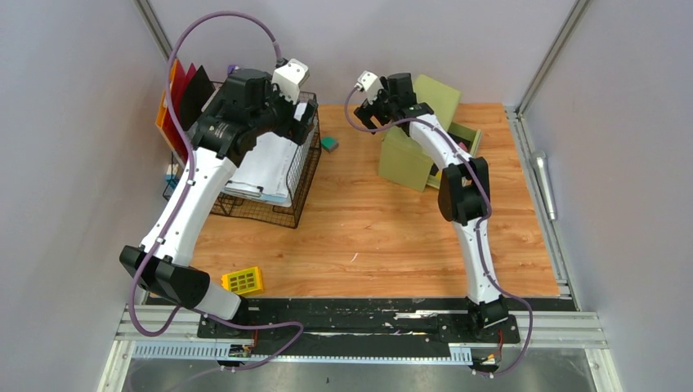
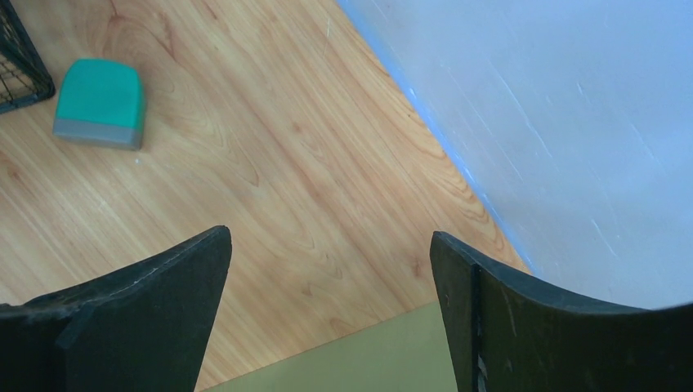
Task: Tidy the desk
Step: Move the stationery to the center of the board.
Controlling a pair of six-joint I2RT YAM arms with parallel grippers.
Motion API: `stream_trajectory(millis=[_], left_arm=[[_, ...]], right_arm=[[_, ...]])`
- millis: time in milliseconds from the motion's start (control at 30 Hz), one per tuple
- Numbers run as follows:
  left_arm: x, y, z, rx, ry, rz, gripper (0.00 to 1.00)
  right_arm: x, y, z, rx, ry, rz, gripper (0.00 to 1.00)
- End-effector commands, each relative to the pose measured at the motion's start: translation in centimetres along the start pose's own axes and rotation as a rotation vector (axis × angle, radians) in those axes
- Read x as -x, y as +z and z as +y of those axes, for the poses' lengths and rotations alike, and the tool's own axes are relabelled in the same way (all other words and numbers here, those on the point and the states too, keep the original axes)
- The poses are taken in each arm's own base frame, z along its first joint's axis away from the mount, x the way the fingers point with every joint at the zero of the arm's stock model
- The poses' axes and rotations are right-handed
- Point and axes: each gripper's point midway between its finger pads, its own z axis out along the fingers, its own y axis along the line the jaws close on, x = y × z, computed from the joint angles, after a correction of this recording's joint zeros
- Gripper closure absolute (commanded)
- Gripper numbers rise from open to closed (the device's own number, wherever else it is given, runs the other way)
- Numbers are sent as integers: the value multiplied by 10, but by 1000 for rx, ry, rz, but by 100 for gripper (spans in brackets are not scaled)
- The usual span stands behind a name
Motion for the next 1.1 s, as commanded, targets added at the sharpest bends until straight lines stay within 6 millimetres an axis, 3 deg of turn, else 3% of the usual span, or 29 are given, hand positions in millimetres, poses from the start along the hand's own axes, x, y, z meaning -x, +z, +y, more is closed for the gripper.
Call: stream_trajectory(millis=[0,133,233,500,667,800,1067], left_arm=[[15,-16,3,22,34,-59,0],[15,-14,4,23,39,-55,0],[15,-13,4,22,37,-56,0],[17,-10,4,21,32,-63,0],[17,-10,4,23,31,-63,0],[16,-10,5,27,31,-58,0],[12,-9,4,23,30,-51,0]], right_arm=[[-62,-50,-42,-61,97,201,7],[-42,-62,-43,-42,95,158,6],[-18,-61,-30,1,98,111,5],[38,-13,27,129,132,-47,0],[60,9,54,147,129,-121,0],[64,27,69,137,121,-134,0],[39,55,86,139,197,-110,0]])
